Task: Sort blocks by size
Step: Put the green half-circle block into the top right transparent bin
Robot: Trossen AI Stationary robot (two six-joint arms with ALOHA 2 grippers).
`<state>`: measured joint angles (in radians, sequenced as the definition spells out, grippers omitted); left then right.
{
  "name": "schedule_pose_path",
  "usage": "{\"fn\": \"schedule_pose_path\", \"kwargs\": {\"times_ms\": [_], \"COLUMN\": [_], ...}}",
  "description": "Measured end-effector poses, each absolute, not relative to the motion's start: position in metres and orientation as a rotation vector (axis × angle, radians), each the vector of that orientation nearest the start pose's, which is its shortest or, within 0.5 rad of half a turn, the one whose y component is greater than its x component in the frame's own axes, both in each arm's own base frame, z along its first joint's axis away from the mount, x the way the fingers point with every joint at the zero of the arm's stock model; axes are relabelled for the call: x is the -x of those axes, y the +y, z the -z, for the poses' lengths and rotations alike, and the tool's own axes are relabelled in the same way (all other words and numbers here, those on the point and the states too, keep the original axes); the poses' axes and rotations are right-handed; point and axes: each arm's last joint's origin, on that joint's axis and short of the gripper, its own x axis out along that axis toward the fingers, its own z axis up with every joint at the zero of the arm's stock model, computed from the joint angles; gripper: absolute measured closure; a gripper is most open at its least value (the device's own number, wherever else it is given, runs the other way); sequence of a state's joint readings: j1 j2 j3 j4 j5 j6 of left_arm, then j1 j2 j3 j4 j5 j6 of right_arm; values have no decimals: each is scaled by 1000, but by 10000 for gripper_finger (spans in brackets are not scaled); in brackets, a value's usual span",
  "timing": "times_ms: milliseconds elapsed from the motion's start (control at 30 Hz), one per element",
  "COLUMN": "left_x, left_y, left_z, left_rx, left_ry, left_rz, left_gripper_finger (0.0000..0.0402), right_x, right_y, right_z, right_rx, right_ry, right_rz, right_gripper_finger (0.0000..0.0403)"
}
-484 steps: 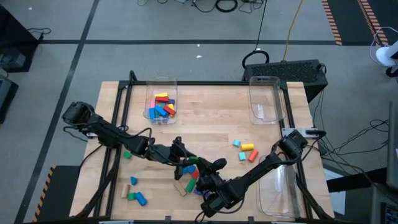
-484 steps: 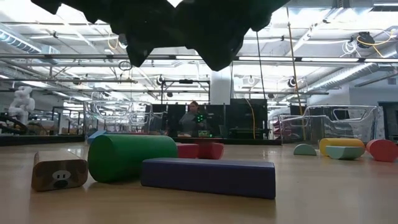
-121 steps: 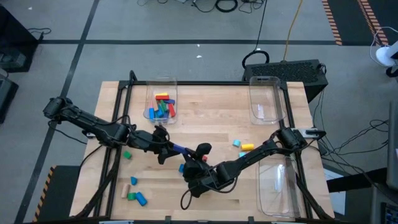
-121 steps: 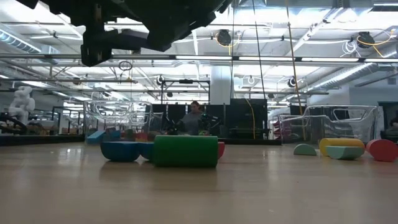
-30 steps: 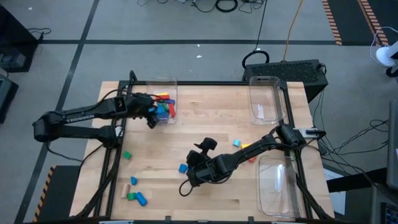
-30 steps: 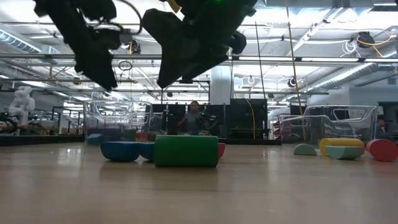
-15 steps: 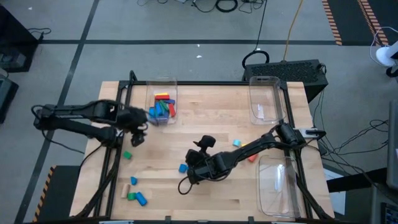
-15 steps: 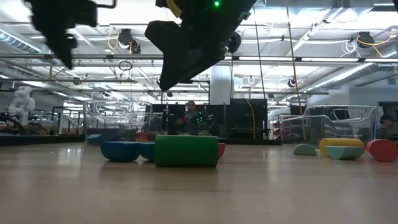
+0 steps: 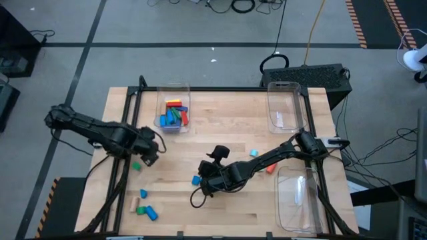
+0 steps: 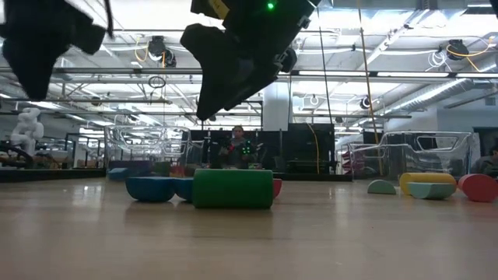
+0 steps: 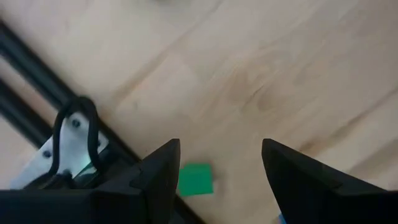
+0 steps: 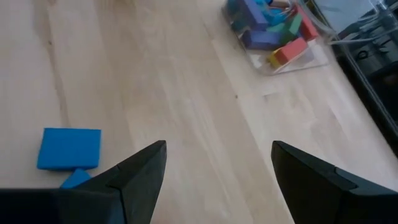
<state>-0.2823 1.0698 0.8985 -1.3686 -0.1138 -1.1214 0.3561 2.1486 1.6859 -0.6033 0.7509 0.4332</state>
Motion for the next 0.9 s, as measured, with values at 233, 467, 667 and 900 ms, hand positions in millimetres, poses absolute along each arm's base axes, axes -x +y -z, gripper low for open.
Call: {"fn": "schedule_pose_path", "kwargs": {"times_ms": [233,467,667,900], "left_x": [-145,-150,-156,-157], "left_y": [-48,-56,-68,-87], "left_z": [-216,-195,-185,-167], "left_rx": [513,465,442,335], "left_ry": [1554,1652,1694,1858], "left_rz": [-801,-800,-764,-646], "left_gripper_finger": [173,173,173,173], "right_x": [-427,-426,-426,-426], "right_y": [153,156,156,157], "right_z": [-191,-191,-191,-191], "right_rx": [157,158,157,149], "right_ry": [796,795,795,803], "right_rz": [516,510,510,496], "right_gripper_finger": [128,128,128,128]}}
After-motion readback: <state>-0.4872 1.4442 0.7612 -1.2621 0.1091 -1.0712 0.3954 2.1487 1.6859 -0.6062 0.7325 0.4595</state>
